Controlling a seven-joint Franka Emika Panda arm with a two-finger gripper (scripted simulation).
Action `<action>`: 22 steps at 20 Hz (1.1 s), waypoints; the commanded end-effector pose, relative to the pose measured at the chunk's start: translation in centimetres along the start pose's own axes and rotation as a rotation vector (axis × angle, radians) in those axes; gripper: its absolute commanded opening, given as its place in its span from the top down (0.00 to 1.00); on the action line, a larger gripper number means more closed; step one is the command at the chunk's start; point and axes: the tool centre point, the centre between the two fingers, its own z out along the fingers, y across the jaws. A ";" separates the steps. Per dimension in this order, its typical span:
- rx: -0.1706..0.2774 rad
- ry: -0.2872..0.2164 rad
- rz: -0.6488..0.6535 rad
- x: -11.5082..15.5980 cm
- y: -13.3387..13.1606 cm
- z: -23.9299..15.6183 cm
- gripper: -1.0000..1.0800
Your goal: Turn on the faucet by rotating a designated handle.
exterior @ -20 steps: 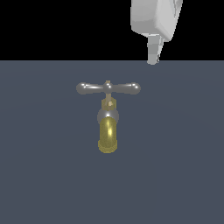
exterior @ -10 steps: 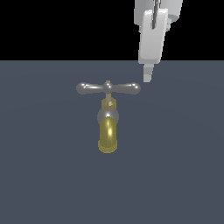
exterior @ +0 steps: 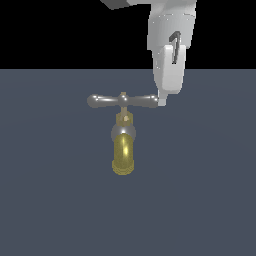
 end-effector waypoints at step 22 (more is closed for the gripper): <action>0.003 0.002 -0.094 0.6 3.0 1.8 1.00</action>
